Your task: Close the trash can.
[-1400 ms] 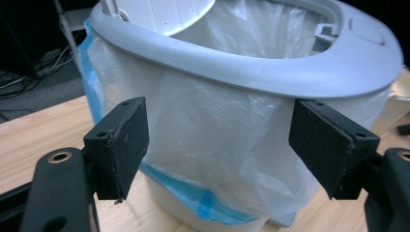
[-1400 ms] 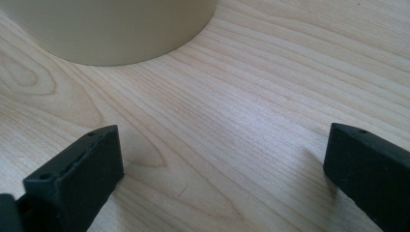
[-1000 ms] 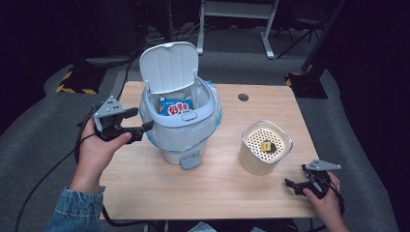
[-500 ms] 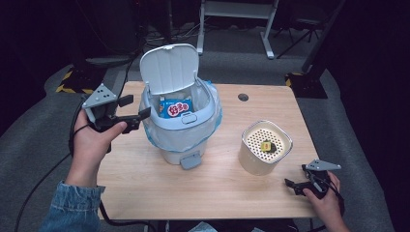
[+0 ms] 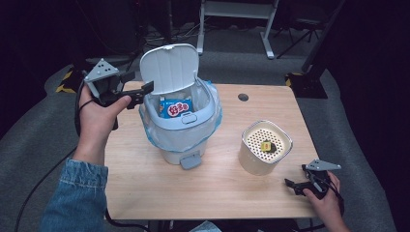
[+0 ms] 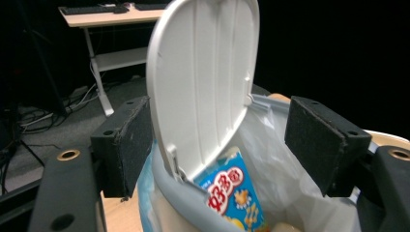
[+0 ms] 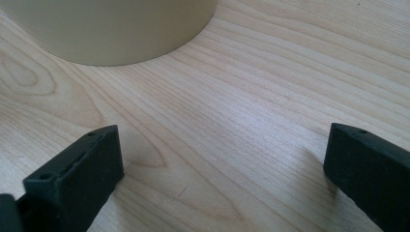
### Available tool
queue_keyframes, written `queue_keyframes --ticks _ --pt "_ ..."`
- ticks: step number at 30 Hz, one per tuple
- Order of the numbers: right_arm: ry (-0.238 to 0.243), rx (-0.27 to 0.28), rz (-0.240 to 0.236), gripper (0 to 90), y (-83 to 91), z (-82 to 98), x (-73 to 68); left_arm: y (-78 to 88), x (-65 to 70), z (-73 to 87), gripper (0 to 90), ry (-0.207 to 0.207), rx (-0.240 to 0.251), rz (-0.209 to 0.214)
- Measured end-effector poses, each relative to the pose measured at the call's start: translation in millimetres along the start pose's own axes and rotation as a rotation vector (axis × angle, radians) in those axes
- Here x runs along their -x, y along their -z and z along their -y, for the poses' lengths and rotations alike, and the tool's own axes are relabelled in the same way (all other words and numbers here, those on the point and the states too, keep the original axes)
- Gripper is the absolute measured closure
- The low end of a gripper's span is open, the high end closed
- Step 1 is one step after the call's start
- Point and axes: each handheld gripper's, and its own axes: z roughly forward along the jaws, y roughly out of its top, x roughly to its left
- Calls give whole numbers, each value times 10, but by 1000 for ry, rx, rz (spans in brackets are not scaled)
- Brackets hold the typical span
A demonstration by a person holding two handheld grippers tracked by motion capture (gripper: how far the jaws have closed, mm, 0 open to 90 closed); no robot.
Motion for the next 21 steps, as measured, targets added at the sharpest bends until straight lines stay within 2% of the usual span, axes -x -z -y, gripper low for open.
queue_keyframes --ticks 6,10,11,13,15,21 --pt "0 1 -1 5 -1 0 0 -156 -97 -83 264 10 -3 -10" --pt "0 0 0 5 0 0 0 -227 -112 -122 292 29 5 30" --pt "0 1 -1 5 0 0 0 -236 -100 -137 282 23 0 26" --pt "0 0 0 5 0 0 0 -237 -81 -155 276 10 -15 16" --pt "0 0 0 5 0 0 0 -231 -73 -164 276 15 -18 19" --pt "0 0 0 5 0 0 0 -150 0 -135 277 -8 -29 69"
